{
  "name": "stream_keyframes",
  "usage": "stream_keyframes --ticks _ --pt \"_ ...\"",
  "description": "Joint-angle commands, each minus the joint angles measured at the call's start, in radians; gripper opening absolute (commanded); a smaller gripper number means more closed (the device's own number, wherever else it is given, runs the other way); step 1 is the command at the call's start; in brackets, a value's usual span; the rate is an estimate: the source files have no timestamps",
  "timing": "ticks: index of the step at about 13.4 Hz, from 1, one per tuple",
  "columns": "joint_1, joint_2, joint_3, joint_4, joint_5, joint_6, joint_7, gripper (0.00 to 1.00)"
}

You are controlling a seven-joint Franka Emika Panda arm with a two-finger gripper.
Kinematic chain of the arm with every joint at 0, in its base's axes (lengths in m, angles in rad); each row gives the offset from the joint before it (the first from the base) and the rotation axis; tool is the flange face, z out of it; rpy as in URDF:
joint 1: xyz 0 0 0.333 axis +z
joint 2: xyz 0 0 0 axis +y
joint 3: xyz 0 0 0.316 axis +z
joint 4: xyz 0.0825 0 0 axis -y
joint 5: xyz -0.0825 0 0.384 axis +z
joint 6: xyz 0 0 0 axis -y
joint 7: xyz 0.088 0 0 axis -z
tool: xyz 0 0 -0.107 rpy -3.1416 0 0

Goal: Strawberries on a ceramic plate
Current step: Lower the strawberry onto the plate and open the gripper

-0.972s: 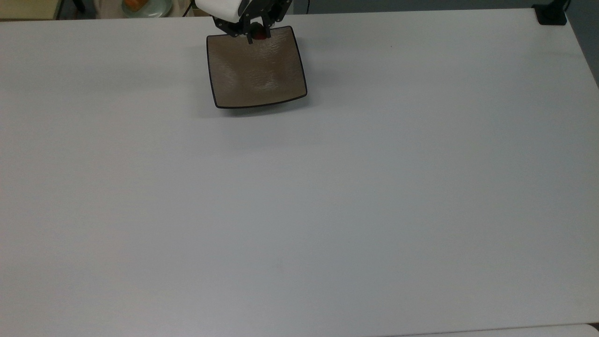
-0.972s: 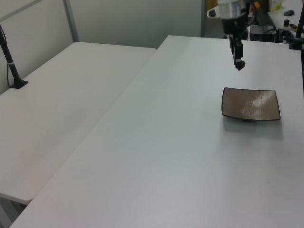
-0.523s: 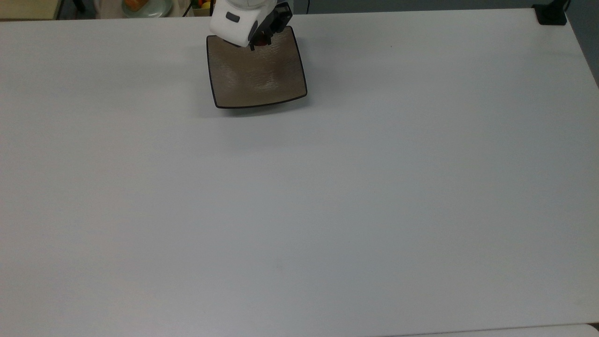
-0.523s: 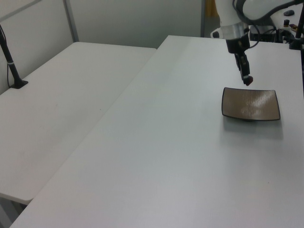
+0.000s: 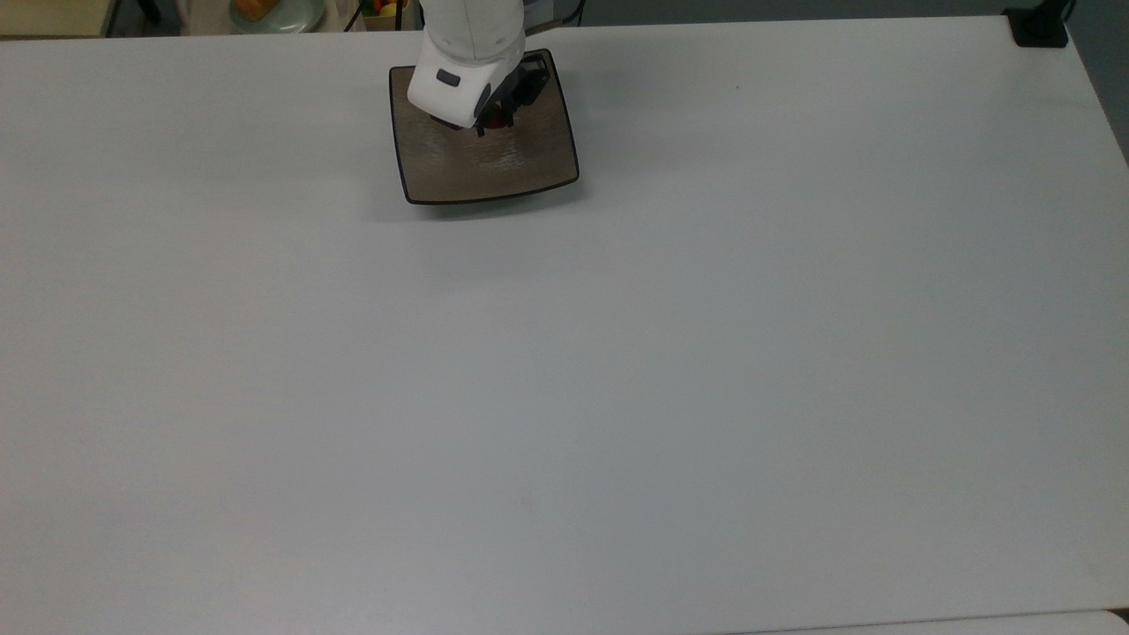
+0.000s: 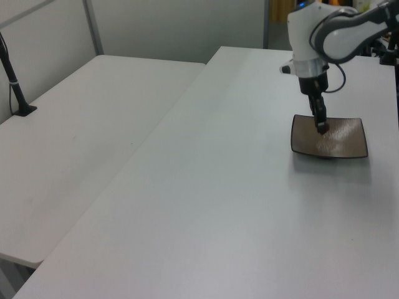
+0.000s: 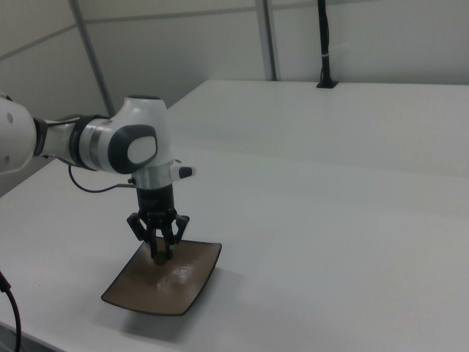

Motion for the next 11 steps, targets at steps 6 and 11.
stream_keyframes --ticks 6,11 --pt "0.013 -0.026 -0.013 -0.106 -0.018 0.136 -0.013 0.44" --pt "0.013 -0.037 -0.013 -0.08 -0.017 0.12 -0.001 1.0"
